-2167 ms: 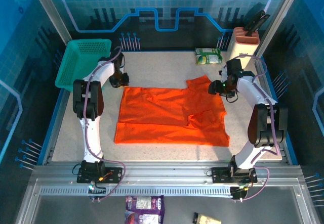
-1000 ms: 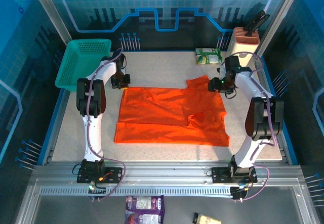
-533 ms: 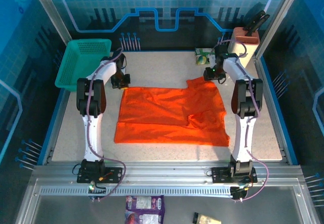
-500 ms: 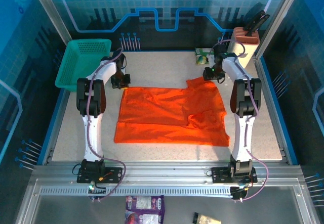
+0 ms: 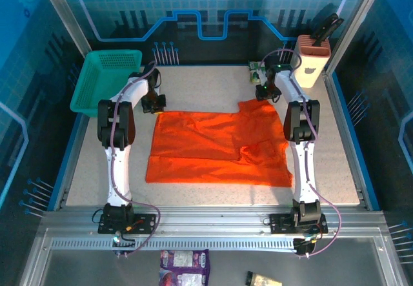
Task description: Fold the inside-out t-shirt
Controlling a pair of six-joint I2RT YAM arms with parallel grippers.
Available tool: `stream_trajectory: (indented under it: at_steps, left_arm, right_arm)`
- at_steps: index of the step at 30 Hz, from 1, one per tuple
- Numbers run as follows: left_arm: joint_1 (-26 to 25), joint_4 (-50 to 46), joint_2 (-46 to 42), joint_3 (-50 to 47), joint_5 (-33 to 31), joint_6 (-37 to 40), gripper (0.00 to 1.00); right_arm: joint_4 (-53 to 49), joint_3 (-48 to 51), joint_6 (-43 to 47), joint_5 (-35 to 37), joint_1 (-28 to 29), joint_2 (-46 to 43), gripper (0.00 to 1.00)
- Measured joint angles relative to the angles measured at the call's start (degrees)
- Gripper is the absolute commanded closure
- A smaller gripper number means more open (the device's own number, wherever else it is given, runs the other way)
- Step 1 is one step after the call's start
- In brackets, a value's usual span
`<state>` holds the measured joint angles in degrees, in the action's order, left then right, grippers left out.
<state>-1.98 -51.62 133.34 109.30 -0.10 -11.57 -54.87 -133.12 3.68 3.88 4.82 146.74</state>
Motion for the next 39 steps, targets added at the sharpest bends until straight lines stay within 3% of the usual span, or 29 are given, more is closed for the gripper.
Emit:
stream_trajectory:
  at_steps: [5, 8, 16, 28, 39]
  left_arm:
    - [0.0, 0.0, 0.0, 0.0, 0.0, 0.0, 1.0]
    - [0.0, 0.0, -0.1, 0.0, 0.0, 0.0, 1.0]
    - [0.0, 2.1, -1.0, 0.0, -0.6, -0.6, 1.0]
    - [0.0, 5.0, -5.6, 0.9, -0.7, -4.2, 1.0]
    - [0.0, 11.3, -17.3, -12.0, 0.4, -6.6, 1.0]
  right_arm:
    - [-0.2, -0.1, 0.5, 1.1, 0.8, 0.1, 0.95]
    - [0.0, -0.3, 0.1, 2.5, 1.0, 0.1, 1.0]
    - [1.6, 0.3, -2.2, 5.0, 0.7, -2.2, 1.0]
    - [9.5, 9.5, -2.2, 4.9, 0.4, -18.9, 1.0]
    - [13.5, 29.3, -6.0, 4.2, -0.8, -31.7, 1.0]
